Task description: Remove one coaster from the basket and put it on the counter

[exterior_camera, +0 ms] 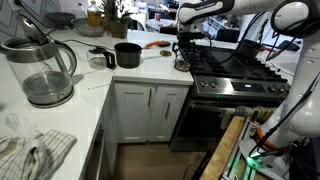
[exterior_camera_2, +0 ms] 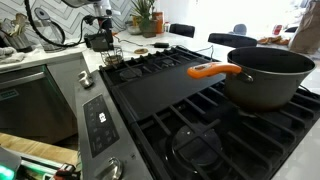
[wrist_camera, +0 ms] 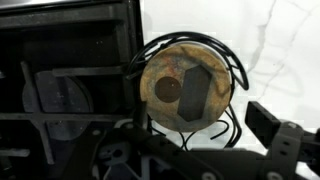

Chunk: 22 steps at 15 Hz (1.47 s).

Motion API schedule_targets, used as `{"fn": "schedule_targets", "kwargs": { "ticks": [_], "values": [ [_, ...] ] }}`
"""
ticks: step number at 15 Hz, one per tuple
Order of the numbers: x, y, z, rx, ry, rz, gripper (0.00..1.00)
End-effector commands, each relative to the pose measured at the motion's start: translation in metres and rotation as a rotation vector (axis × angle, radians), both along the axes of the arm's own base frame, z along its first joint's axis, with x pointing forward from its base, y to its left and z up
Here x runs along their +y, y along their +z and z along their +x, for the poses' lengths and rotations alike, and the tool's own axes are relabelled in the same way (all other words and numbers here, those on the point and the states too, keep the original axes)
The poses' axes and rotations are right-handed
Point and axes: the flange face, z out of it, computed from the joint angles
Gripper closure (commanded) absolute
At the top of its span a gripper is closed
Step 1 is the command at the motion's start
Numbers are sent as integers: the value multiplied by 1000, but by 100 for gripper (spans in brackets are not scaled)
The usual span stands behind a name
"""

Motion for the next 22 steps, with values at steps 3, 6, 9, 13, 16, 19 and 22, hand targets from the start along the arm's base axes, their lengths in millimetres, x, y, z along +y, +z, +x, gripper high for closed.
{"fn": "schedule_targets", "kwargs": {
  "ticks": [3, 6, 9, 13, 16, 19, 22],
  "values": [
    [9, -22, 13, 111, 43, -43, 0],
    [10, -22, 12, 84, 33, -30, 0],
    [13, -23, 14, 88, 49, -31, 0],
    [16, -31, 19, 78, 60, -44, 0],
    [15, -36, 21, 73, 57, -53, 0],
    [13, -40, 22, 73, 60, -56, 0],
    [15, -43, 21, 89, 71, -69, 0]
  ]
}}
